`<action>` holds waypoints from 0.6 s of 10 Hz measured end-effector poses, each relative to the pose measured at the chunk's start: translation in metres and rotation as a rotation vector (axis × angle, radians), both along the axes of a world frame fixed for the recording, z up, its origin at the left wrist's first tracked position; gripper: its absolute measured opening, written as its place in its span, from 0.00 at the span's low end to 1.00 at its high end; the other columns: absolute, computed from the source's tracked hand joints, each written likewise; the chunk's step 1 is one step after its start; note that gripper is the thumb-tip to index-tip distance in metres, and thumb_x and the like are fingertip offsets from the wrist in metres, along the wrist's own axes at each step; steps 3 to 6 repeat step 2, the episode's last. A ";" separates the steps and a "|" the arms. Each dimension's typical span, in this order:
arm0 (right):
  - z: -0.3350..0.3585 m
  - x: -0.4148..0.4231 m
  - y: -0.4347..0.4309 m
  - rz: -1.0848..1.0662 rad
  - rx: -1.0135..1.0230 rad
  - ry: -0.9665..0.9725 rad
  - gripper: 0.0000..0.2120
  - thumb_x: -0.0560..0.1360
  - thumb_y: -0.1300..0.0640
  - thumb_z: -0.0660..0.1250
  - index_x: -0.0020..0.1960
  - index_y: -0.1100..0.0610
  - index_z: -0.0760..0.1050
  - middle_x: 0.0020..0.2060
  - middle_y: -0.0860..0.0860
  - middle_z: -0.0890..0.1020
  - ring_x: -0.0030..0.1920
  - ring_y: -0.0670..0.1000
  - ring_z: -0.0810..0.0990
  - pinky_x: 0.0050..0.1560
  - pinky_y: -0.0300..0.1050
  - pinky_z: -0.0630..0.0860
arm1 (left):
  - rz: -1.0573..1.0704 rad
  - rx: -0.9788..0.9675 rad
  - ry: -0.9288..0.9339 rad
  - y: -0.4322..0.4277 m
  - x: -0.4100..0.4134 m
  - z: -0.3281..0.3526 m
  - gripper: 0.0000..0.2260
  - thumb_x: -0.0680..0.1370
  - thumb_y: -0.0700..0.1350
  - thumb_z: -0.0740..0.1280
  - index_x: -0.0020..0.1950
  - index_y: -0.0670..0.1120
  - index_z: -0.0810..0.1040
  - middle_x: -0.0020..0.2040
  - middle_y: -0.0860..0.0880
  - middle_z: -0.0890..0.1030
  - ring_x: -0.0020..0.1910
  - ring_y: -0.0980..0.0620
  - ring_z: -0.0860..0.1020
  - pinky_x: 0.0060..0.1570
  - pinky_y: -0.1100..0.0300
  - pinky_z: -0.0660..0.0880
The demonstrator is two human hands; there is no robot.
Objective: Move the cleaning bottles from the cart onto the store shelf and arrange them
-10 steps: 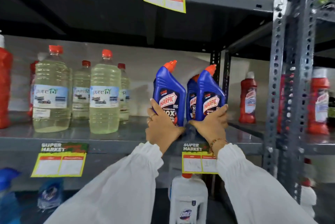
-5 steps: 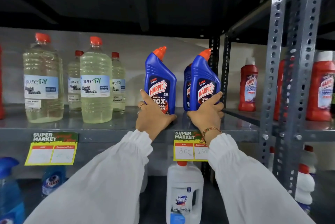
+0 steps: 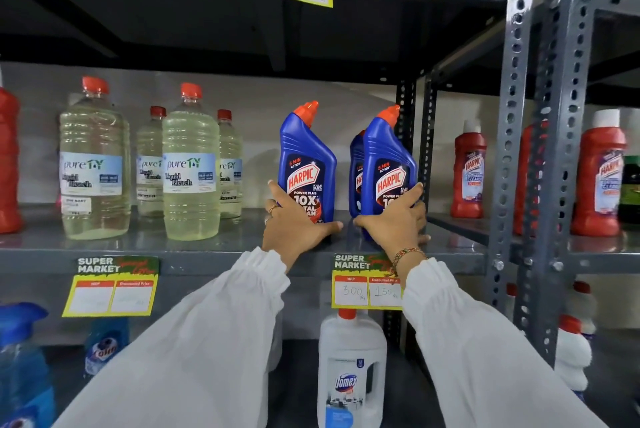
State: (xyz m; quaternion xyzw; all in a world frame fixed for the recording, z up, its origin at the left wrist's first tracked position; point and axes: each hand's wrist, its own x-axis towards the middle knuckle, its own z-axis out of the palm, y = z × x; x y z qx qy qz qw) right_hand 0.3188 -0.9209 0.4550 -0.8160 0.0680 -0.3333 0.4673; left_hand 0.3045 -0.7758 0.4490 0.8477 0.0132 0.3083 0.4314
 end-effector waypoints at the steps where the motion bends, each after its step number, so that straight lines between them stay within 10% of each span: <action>1: 0.005 -0.015 -0.001 0.036 0.171 -0.154 0.52 0.63 0.53 0.77 0.75 0.56 0.46 0.73 0.59 0.60 0.74 0.61 0.55 0.72 0.69 0.53 | -0.035 -0.117 -0.100 0.011 -0.009 0.005 0.54 0.64 0.55 0.77 0.76 0.41 0.45 0.75 0.39 0.58 0.74 0.39 0.57 0.71 0.43 0.60; 2: -0.011 -0.044 0.015 0.103 -0.012 -0.535 0.36 0.67 0.59 0.73 0.70 0.61 0.60 0.68 0.60 0.67 0.71 0.59 0.62 0.69 0.63 0.65 | 0.052 -0.028 -0.313 0.031 -0.026 -0.001 0.41 0.72 0.50 0.71 0.76 0.39 0.51 0.76 0.38 0.58 0.75 0.40 0.56 0.71 0.45 0.59; 6: -0.011 -0.044 0.015 0.103 -0.012 -0.535 0.36 0.67 0.59 0.73 0.70 0.61 0.60 0.68 0.60 0.67 0.71 0.59 0.62 0.69 0.63 0.65 | 0.052 -0.028 -0.313 0.031 -0.026 -0.001 0.41 0.72 0.50 0.71 0.76 0.39 0.51 0.76 0.38 0.58 0.75 0.40 0.56 0.71 0.45 0.59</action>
